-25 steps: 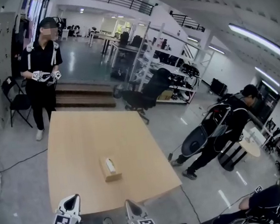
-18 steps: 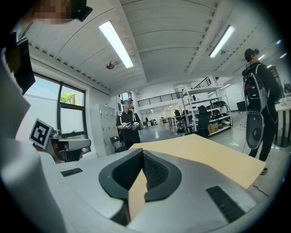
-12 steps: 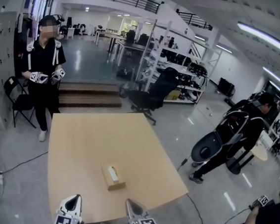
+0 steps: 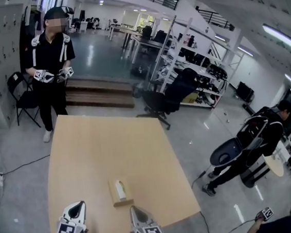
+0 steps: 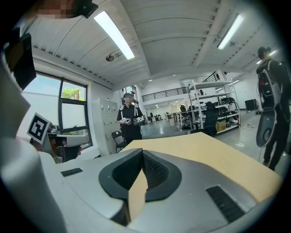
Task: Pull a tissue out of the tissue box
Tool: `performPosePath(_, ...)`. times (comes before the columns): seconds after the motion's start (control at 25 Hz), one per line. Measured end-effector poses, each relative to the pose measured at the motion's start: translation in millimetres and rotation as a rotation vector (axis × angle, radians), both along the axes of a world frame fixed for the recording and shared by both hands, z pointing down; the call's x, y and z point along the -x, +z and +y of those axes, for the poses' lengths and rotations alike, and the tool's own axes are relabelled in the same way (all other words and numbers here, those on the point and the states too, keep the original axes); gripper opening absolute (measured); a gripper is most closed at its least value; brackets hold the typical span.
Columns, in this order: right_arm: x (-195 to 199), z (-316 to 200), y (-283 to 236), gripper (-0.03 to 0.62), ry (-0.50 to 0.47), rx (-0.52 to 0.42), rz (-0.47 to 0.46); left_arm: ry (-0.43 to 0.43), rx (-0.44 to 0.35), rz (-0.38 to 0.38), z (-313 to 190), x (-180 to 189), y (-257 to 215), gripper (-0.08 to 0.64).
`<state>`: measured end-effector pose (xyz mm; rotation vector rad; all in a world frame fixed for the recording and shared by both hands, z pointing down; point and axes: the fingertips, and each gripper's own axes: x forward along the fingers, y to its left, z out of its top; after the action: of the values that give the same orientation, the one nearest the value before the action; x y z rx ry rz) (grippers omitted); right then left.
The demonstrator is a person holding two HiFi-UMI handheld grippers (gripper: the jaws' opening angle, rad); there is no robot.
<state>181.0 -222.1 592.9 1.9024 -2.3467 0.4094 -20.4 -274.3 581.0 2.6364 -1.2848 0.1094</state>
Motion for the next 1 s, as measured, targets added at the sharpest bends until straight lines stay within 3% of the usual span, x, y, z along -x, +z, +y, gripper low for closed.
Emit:
performPosePath(0.4,-8,-43,21,0.011,-0.033,0.053,-0.004,-0.035,0.057,-0.015,-40,-14,24,0.008)
performPosePath(1.0,-16,-62,69,0.012,-0.063,0.166,-0.011,-0.048,0.153,-0.046,-59,-34,52,0.008)
